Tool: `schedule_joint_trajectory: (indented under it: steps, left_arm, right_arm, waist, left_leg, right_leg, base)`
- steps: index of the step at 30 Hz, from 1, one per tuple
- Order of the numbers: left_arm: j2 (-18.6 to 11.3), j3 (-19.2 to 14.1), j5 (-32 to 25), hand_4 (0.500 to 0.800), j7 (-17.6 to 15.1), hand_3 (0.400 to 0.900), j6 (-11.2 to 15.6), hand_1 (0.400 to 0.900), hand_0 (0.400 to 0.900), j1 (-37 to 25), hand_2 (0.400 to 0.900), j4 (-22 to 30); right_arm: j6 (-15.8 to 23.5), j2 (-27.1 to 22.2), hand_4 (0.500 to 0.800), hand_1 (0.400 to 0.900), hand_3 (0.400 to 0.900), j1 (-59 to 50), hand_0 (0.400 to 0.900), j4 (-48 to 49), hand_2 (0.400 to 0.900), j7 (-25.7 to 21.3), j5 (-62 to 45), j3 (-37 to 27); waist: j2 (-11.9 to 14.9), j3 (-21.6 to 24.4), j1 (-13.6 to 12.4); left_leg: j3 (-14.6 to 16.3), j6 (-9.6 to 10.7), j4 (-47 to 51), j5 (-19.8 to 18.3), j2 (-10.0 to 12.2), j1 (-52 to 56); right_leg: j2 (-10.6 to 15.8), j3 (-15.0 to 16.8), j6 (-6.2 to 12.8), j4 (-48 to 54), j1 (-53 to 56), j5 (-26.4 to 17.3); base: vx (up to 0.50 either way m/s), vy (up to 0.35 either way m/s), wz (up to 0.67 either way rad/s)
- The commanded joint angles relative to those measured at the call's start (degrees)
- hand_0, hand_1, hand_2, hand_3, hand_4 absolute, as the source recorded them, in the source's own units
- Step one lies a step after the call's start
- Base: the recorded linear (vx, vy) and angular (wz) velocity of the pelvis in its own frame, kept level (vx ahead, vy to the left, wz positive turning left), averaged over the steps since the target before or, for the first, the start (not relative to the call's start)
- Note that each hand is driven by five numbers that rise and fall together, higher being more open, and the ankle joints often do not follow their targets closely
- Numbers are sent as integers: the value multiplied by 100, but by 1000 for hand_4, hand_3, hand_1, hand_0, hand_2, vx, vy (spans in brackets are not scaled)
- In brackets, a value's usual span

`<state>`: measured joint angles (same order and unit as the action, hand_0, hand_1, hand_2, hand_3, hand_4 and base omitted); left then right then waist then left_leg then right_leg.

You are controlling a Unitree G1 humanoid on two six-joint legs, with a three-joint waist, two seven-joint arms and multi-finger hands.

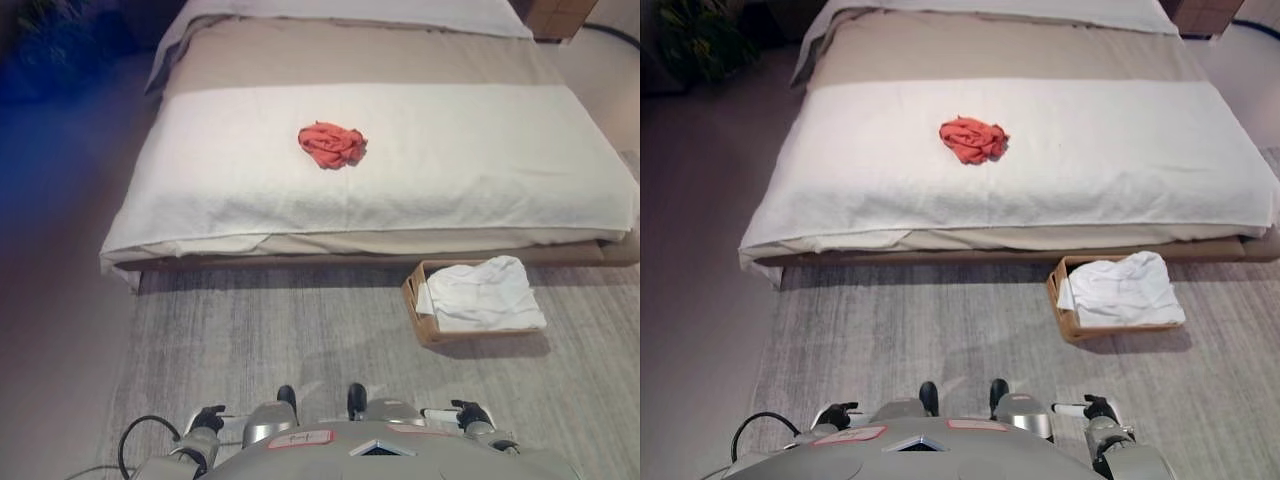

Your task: Put the clothes on the bed into the basket.

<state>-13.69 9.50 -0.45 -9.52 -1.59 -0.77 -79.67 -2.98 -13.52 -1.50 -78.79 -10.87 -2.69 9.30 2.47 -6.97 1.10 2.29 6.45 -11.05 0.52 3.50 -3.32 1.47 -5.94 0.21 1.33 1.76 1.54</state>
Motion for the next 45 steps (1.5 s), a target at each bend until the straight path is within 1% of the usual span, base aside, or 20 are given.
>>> schedule_joint_trajectory:
  steps: [1, 3, 6, 9, 15, 17, 18, 19, 21, 23, 24, 25, 27, 29, 31, 34, 38, 41, 43, 45]
  left_arm:
    - [7, -50, -315, 800, -177, 900, -5, 900, 900, -251, 900, -94]
    - [25, -86, -351, 800, -161, 900, -6, 900, 900, -221, 900, -142]
    - [63, -123, -394, 800, -199, 900, -17, 900, 900, -64, 900, -190]
    - [68, -217, -421, 800, -263, 900, -23, 900, 900, 66, 900, -282]
    - [36, -502, -379, 800, -282, 900, -44, 900, 900, 380, 900, -317]
    - [-44, -510, -330, 800, -287, 900, -80, 900, 900, 439, 900, -365]
    - [-71, -490, -312, 800, -285, 900, -78, 900, 900, 431, 900, -369]
    - [-99, -460, -302, 800, -279, 900, -92, 900, 900, 375, 900, -354]
    - [-229, -402, -336, 800, -251, 900, -61, 900, 900, 237, 900, -231]
    - [-295, -317, -345, 800, -190, 900, -57, 900, 900, 139, 900, -140]
    - [-346, -288, -357, 800, -182, 900, -58, 900, 900, 85, 900, -106]
    - [-383, -258, -341, 800, -180, 900, -50, 900, 900, 55, 900, -64]
    - [-445, -218, -318, 800, -147, 900, -27, 900, 900, -21, 900, -4]
    - [-467, -187, -247, 800, -98, 900, -34, 900, 900, -69, 900, 3]
    - [-450, -157, -194, 800, -48, 900, -45, 900, 900, -112, 900, -28]
    - [-409, -89, -23, 800, 5, 900, -22, 900, 900, -153, 900, -46]
    - [-370, -30, 189, 800, 25, 900, 12, 900, 900, -162, 900, -98]
    - [-343, -21, 243, 800, -89, 900, 49, 900, 900, -107, 900, -124]
    - [-359, -60, 230, 800, -226, 900, 62, 900, 900, -130, 900, -146]
    - [-334, -39, 140, 800, -282, 900, 113, 900, 900, -188, 900, -147]
  right_arm:
    - [77, -457, 800, 900, 900, -425, 900, 57, 900, -216, -110, 261]
    - [47, -482, 800, 900, 900, -455, 900, 6, 900, -219, -86, 270]
    - [15, -515, 800, 900, 900, -421, 900, -36, 900, -234, -10, 307]
    - [-5, -505, 800, 900, 900, -336, 900, -114, 900, -257, 57, 309]
    - [-60, -452, 800, 900, 900, -199, 900, -171, 900, -165, 121, 220]
    - [-75, -426, 800, 900, 900, -148, 900, -160, 900, -135, 131, 174]
    - [-51, -399, 800, 900, 900, -160, 900, -129, 900, -109, 136, 153]
    - [-28, -377, 800, 900, 900, -179, 900, -80, 900, -92, 139, 136]
    - [-9, -403, 800, 900, 900, -204, 900, 30, 900, -98, 99, 108]
    - [-5, -448, 800, 900, 900, -328, 900, 153, 900, -95, 97, 189]
    - [1, -458, 800, 900, 900, -382, 900, 174, 900, -100, 56, 199]
    - [18, -430, 800, 900, 900, -385, 900, 208, 900, -91, 23, 209]
    - [36, -401, 800, 900, 900, -374, 900, 208, 900, -59, 23, 257]
    - [28, -395, 800, 900, 900, -308, 900, 145, 900, -38, 40, 252]
    - [5, -392, 800, 900, 900, -261, 900, 60, 900, -41, 60, 230]
    - [-23, -416, 800, 900, 900, -146, 900, -25, 900, -64, 106, 161]
    - [-76, -450, 800, 900, 900, -142, 900, 21, 900, -138, 449, 234]
    - [-92, -529, 800, 900, 900, -360, 900, 124, 900, -335, 877, 457]
    - [-98, -637, 800, 900, 900, -652, 900, 172, 900, -422, 1111, 622]
    - [-43, -795, 800, 900, 900, -1031, 900, 306, 900, -473, 1227, 823]
  waist:
    - [-18, -542, -229]
    - [-35, -513, -327]
    - [-229, -471, -600]
    - [-220, -437, -810]
    - [-104, -145, -1224]
    - [-9, 37, -1300]
    - [60, 143, -1284]
    - [172, 202, -1261]
    - [207, 235, -1313]
    - [168, 218, -1311]
    - [110, 157, -1213]
    - [58, 93, -1115]
    - [-101, -82, -856]
    - [-237, -200, -655]
    - [-323, -295, -506]
    - [-337, -410, -243]
    - [-348, -476, 53]
    - [-317, -509, 68]
    - [-220, -507, -39]
    - [-188, -458, -40]
  left_leg:
    - [-713, -326, -1723, 7, -551, -1045]
    - [-635, -372, -1268, 62, -599, -1504]
    - [-664, -260, 233, 785, -165, -1892]
    - [-756, -12, 1346, 1285, 231, -2342]
    - [-350, 310, 1318, 1964, 921, -2713]
    - [-371, 225, 1090, 2042, 802, -2629]
    - [-441, 204, 963, 2140, 662, -2616]
    - [-355, 197, 682, 2083, 493, -2619]
    - [-250, 52, 414, 1823, 352, -2572]
    - [-154, -278, 360, 1460, 190, -2408]
    - [-134, -398, 479, 1329, 61, -2141]
    - [-107, -522, 620, 1205, -50, -1856]
    - [-225, -675, 1005, 1031, -244, -1227]
    - [-350, -720, 1288, 842, -375, -577]
    - [-453, -704, 1412, 701, -423, -176]
    - [-656, -678, 1504, 431, -598, 323]
    - [-890, -597, 1605, 166, -645, 789]
    - [-994, -579, 1605, -27, -660, 1001]
    - [-1025, -537, 1605, -188, -700, 1036]
    - [-1069, -511, 1605, -315, -649, 1071]
  right_leg:
    - [-18, 262, 115, -477, 47, 189]
    - [-24, 344, 170, -434, 129, 314]
    - [-233, 567, 188, -302, 579, 655]
    - [-216, 902, 199, -258, 1081, 1066]
    - [420, 1327, 499, -358, 2095, 1662]
    - [793, 1311, 632, -459, 2325, 1650]
    - [991, 1262, 736, -618, 2331, 1423]
    - [1157, 1150, 902, -885, 2243, 831]
    - [1196, 1204, 830, -1686, 1621, -295]
    - [1211, 1003, 707, -2531, 1054, -1265]
    - [987, 1051, 608, -2893, 710, -1366]
    - [830, 952, 588, -3067, 481, -1302]
    - [436, 587, 499, -3266, -160, -625]
    - [486, -183, 426, -2775, -455, -22]
    - [371, -421, 418, -2343, -802, 176]
    - [411, -423, 578, -1258, -1141, -302]
    - [591, -122, 840, -341, -1572, -1064]
    - [739, -107, 945, -192, -1773, -1343]
    - [892, -328, 942, -298, -1710, -1301]
    - [798, -144, 884, -430, -1699, -1323]
  base:
    - [69, -36, -39]
    - [220, 3, -34]
    - [426, 61, -52]
    - [504, 75, -47]
    - [687, 285, -62]
    - [756, 452, -28]
    - [725, 481, 7]
    - [637, 423, 15]
    - [453, 316, 7]
    - [428, 389, 11]
    - [493, 432, 23]
    - [514, 409, 32]
    - [540, 377, 36]
    - [560, 259, 35]
    - [466, 130, 40]
    - [451, 24, 69]
    - [407, -66, 68]
    - [315, -136, 32]
    - [190, -186, 17]
    - [222, -235, 42]
